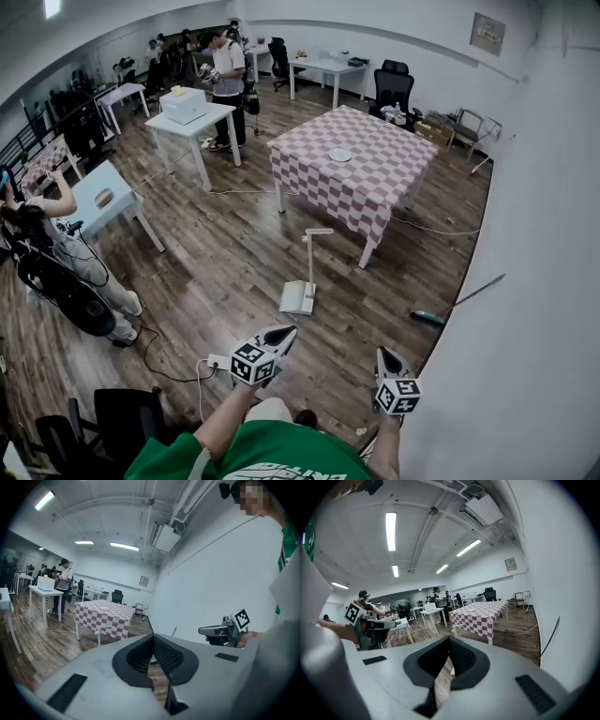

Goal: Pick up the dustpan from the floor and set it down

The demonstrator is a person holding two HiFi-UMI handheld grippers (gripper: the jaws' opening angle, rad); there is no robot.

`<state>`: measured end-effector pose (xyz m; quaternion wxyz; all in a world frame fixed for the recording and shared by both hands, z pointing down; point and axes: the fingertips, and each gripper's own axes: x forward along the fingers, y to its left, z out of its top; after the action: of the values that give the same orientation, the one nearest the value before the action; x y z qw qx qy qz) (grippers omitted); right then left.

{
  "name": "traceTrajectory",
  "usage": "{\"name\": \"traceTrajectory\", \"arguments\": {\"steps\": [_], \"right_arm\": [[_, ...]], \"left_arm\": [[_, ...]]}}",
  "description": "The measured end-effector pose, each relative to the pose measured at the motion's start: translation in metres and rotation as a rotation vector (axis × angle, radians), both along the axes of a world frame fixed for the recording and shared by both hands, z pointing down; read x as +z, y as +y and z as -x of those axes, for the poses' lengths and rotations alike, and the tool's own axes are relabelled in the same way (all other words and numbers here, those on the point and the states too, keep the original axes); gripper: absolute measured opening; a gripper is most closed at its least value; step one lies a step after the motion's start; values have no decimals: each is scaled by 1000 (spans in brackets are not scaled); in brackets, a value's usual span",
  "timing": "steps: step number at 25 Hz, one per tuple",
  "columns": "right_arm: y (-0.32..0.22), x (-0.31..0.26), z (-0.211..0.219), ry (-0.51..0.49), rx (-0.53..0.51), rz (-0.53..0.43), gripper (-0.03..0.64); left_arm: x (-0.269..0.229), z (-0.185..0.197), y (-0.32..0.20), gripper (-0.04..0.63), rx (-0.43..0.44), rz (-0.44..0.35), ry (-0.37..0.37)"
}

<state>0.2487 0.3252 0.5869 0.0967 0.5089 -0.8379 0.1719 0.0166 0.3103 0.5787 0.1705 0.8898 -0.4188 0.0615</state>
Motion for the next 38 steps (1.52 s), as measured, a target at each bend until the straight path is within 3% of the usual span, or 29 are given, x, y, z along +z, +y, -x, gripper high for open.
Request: {"name": "traceTrajectory", "arguments": {"steps": [13, 20, 26, 38], "right_arm": [[4, 2, -63, -36, 95, 14, 8], [-22, 9, -80, -46, 134, 17, 8], [-81, 9, -81, -26, 133, 7, 8], [-251, -3, -61, 8, 88, 13, 8]], "left_arm": [[4, -74, -27, 3, 126, 24, -9], [7, -99, -64, 3, 177, 11, -8], [12, -101, -125, 3, 180, 2, 8], [13, -81, -287, 3, 141, 23, 49]]}}
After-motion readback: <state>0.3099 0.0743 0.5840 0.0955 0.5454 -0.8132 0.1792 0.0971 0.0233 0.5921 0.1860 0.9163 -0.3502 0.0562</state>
